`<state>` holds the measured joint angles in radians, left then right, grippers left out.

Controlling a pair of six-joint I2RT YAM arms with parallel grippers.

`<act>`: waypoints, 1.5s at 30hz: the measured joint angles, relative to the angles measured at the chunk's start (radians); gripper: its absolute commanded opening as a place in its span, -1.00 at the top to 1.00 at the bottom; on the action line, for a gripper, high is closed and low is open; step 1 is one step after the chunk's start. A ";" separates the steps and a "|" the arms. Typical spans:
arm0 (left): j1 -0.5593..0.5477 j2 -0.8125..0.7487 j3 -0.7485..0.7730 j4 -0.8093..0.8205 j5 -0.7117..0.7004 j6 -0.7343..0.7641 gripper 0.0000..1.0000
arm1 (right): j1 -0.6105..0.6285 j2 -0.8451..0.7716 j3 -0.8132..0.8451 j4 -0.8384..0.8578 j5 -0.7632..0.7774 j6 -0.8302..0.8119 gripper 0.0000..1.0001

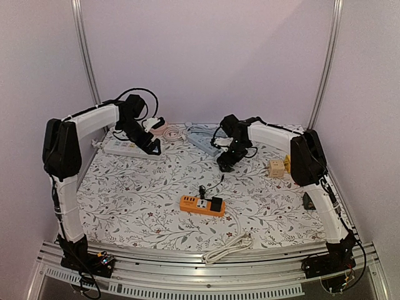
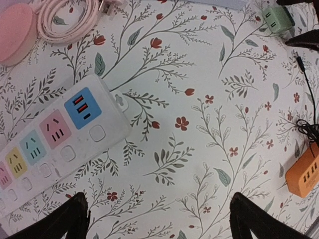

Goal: Insert the plug
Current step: Insert the plug into the socket, then pick up the plug from the center of the board.

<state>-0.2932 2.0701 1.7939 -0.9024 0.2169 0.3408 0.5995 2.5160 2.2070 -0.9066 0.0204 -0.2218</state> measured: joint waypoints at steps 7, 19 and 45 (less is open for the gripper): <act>0.000 0.000 0.000 0.000 0.008 -0.009 -0.94 | 0.000 0.000 -0.003 -0.027 -0.049 -0.029 0.30; -0.004 -0.063 0.001 -0.029 0.097 -0.022 -0.92 | 0.016 -0.161 -0.303 0.191 -0.105 -0.076 1.00; -0.165 -0.209 0.085 -0.119 0.580 -0.179 -0.33 | 0.375 -0.661 -0.674 0.848 0.101 -0.132 1.00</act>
<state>-0.4580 1.8606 1.8790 -1.0214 0.7971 0.1616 0.9745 1.8553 1.5330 -0.0582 0.1215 -0.3534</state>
